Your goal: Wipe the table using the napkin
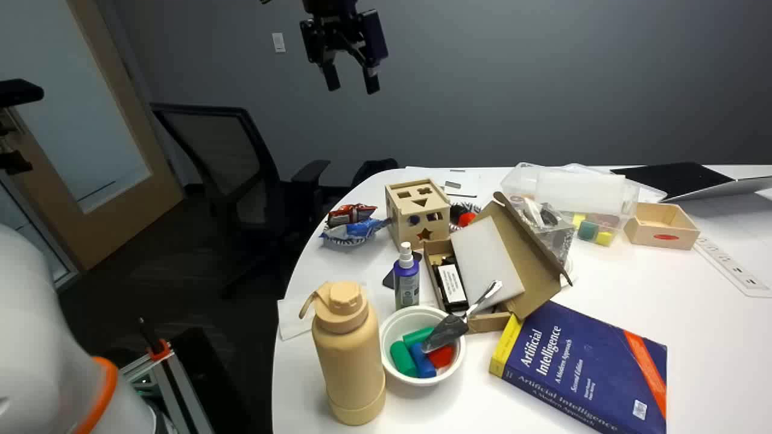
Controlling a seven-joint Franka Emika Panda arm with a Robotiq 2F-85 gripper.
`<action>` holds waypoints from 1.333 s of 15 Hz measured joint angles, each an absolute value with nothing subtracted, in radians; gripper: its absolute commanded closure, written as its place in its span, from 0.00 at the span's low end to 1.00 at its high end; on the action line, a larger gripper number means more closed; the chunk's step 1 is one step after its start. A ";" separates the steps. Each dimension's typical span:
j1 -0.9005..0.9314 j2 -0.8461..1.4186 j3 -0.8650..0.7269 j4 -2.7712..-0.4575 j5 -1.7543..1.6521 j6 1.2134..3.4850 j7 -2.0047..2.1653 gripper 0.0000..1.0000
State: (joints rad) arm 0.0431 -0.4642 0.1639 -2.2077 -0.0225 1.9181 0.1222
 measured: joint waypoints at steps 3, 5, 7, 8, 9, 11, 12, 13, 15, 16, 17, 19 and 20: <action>0.043 -0.465 0.164 -2.206 -0.023 1.918 0.122 0.00; 0.047 -0.455 0.164 -2.208 -0.036 1.916 0.102 0.00; 0.058 -0.427 0.160 -2.222 -0.056 1.918 0.034 0.00; 0.066 -0.411 0.155 -2.237 -0.065 1.920 -0.011 0.00; 0.072 -0.394 0.148 -2.254 -0.069 1.924 -0.057 0.00; 0.084 -0.362 0.129 -2.299 -0.072 1.935 -0.155 0.00; 0.091 -0.349 0.119 -2.324 -0.072 1.939 -0.203 0.00; 0.097 -0.337 0.108 -2.351 -0.072 1.942 -0.248 0.00; 0.107 -0.320 0.091 -2.413 -0.070 1.952 -0.326 0.00; 0.113 -0.316 0.082 -2.452 -0.068 1.964 -0.361 0.00; 0.117 -0.314 0.074 -2.492 -0.064 1.980 -0.390 0.00; 0.124 -0.315 0.063 -2.579 -0.052 2.027 -0.428 0.00; 0.126 -0.315 0.058 -2.623 -0.042 2.065 -0.440 0.00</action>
